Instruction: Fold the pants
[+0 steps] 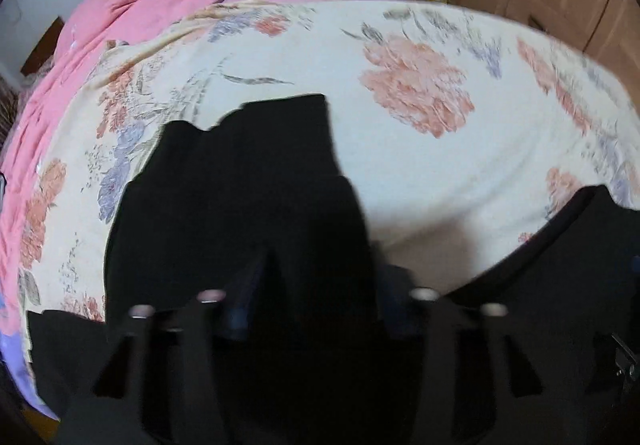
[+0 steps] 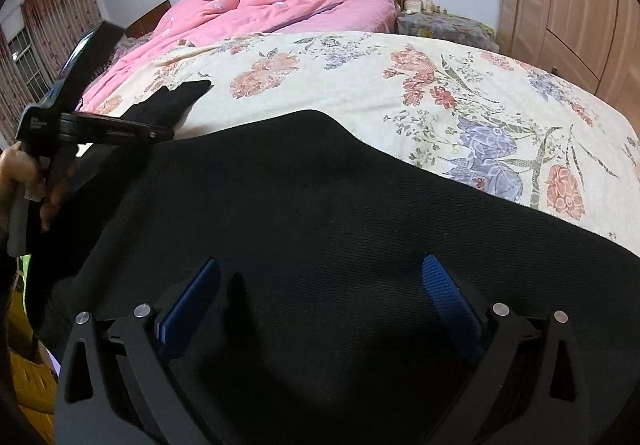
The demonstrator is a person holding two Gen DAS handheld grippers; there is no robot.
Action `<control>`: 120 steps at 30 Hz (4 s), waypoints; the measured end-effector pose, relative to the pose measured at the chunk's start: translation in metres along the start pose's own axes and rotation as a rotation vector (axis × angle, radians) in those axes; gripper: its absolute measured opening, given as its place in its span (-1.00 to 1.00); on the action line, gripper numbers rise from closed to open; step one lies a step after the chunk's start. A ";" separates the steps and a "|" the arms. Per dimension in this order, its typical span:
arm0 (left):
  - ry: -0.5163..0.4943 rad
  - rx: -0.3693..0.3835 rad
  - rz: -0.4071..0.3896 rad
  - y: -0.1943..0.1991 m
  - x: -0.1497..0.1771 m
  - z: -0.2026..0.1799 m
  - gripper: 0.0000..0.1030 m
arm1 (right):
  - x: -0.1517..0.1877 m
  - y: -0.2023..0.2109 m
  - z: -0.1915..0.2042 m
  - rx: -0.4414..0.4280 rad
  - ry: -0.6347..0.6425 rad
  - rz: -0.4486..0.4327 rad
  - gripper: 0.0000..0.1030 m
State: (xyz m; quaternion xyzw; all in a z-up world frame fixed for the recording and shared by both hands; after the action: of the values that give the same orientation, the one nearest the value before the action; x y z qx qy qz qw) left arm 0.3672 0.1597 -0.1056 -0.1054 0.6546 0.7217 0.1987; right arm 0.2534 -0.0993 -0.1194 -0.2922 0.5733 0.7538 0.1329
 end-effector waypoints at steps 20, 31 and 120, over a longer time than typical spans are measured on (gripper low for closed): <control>0.752 0.142 -0.373 0.123 0.256 0.282 -0.67 | 0.001 -0.006 0.005 0.078 0.048 0.024 0.91; 0.900 0.386 -0.522 0.110 0.291 0.292 0.29 | 0.002 -0.006 0.004 0.073 0.049 0.025 0.92; 0.388 -0.173 -0.275 0.066 0.195 0.209 0.87 | 0.013 -0.046 0.270 -0.332 0.825 0.195 0.50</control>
State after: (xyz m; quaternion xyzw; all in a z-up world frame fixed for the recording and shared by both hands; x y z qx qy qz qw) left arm 0.1862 0.3905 -0.1008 -0.3467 0.5957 0.7075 0.1560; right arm 0.1901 0.1676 -0.1165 -0.5299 0.4746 0.6652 -0.2270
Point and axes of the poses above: each gripper's, at about its wrist camera, not at the fingertips, and y roughly against the way its jaws point, z to its left, x to its underside, the point moved 6 cm from there along -y, roughly the way its jaws point, and after that the axes turned 1 degree about -x, right-handed, at the moved point
